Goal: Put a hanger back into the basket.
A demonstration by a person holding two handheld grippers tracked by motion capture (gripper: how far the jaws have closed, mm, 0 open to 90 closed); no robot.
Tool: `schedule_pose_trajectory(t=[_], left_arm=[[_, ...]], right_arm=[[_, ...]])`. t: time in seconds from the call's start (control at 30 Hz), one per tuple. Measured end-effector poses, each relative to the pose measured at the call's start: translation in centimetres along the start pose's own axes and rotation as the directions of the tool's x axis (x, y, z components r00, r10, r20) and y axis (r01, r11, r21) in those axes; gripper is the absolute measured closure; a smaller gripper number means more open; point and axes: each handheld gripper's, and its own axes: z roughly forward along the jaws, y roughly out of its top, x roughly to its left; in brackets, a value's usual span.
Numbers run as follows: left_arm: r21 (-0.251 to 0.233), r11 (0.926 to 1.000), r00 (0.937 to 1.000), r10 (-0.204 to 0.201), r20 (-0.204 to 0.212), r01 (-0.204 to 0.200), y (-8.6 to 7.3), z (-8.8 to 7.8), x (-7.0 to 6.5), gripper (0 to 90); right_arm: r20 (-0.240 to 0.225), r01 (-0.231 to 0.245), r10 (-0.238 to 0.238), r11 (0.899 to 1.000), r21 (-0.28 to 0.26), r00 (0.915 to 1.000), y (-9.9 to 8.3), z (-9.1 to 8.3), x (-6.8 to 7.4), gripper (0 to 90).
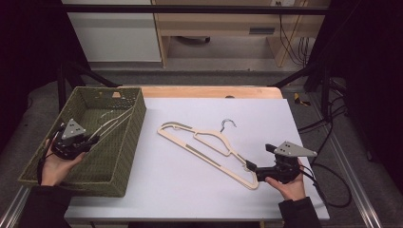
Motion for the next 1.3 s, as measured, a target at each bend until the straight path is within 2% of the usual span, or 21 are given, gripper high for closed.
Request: schedule_pose_trajectory(t=[0.13, 0.3, 0.43, 0.53, 0.7, 0.93, 1.07, 1.2, 1.3], left_arm=[[0.056, 0.9981, 0.9994, 0.024, 0.025, -0.025, 0.1, 0.4, -0.7, 79.7], [0.106, 0.9942, 0.9972, 0.011, 0.074, -0.019, 0.1, 0.9, -1.4, 76.4], [0.124, 0.9922, 0.9955, -0.005, 0.094, -0.006, 0.0, 1.3, -1.8, 74.4], [0.144, 0.9890, 0.9951, 0.017, 0.098, -0.031, 0.0, 1.5, -2.1, 73.2], [0.172, 0.9840, 0.9932, 0.026, 0.114, -0.046, 0.0, 1.9, -2.4, 71.9], [0.187, 0.9813, 0.9924, 0.024, 0.121, -0.046, 0.0, 2.0, -2.4, 70.8], [0.180, 0.9825, 0.9927, 0.024, 0.119, -0.046, -0.1, 2.0, -2.4, 70.7], [0.159, 0.9866, 0.9915, 0.017, 0.129, -0.037, 0.0, 1.8, -2.3, 67.7], [0.104, 0.9946, 0.9914, -0.003, 0.131, -0.011, 0.0, 1.2, -2.0, 58.8]], right_arm=[[-0.002, 0.002, -0.002, 1.000, 0.001, 1.0000, 0.0, 0.0, 0.0, 5.4], [-0.003, 0.000, 0.000, 1.000, 0.003, 1.0000, 0.0, 0.1, 0.1, 5.5], [-0.003, 0.001, -0.001, 1.000, 0.003, 1.0000, 0.0, 0.1, 0.2, 5.5], [-0.004, 0.004, -0.004, 1.000, 0.005, 1.0000, 0.0, 0.2, 0.2, 5.5], [-0.005, 0.004, -0.004, 1.000, 0.006, 1.0000, -0.1, 0.2, 0.2, 5.5], [-0.005, 0.005, -0.005, 1.000, 0.005, 1.0000, 0.0, 0.2, 0.2, 5.5], [-0.007, 0.005, -0.005, 1.000, 0.005, 1.0000, 0.0, 0.2, 0.2, 5.5], [-0.007, 0.003, -0.003, 1.000, 0.008, 1.0000, 0.0, 0.2, 0.3, 5.5], [-0.007, 0.006, -0.006, 1.000, 0.006, 1.0000, 0.0, 0.2, 0.2, 5.5]])
